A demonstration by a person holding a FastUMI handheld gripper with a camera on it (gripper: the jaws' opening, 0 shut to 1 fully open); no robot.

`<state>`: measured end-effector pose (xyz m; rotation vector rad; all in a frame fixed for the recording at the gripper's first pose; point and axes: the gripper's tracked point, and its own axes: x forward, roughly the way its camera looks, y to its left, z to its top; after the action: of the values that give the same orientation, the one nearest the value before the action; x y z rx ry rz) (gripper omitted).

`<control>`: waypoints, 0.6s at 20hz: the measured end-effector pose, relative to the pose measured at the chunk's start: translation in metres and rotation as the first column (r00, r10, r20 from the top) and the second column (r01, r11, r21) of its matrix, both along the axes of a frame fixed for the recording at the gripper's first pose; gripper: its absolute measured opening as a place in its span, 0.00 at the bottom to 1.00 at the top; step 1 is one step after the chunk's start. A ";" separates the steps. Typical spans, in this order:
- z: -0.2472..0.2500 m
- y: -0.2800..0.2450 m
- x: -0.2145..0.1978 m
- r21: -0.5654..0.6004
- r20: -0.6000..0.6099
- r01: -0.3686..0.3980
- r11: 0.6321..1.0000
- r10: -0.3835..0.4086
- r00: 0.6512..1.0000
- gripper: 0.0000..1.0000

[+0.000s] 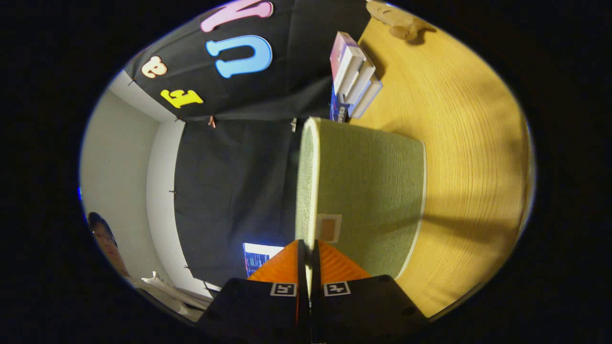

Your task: Open the storage box then place both shoes into the box .Put the left shoe in first, then the right shoe, with the right side of both shoes facing outward in a uniform manner.

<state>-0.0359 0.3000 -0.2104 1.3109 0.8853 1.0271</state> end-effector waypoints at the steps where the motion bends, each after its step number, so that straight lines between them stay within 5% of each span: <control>1: 0.010 -0.005 0.002 -0.024 0.040 0.021 0.999 -0.020 0.999 0.05; 6: 0.097 0.015 0.007 -0.056 0.179 0.066 0.996 -0.055 0.982 0.05; 12: 0.186 0.098 0.012 -0.094 0.332 0.071 0.993 -0.036 0.943 0.05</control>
<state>-0.0236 0.3978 -0.0245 1.0306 0.6358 1.1036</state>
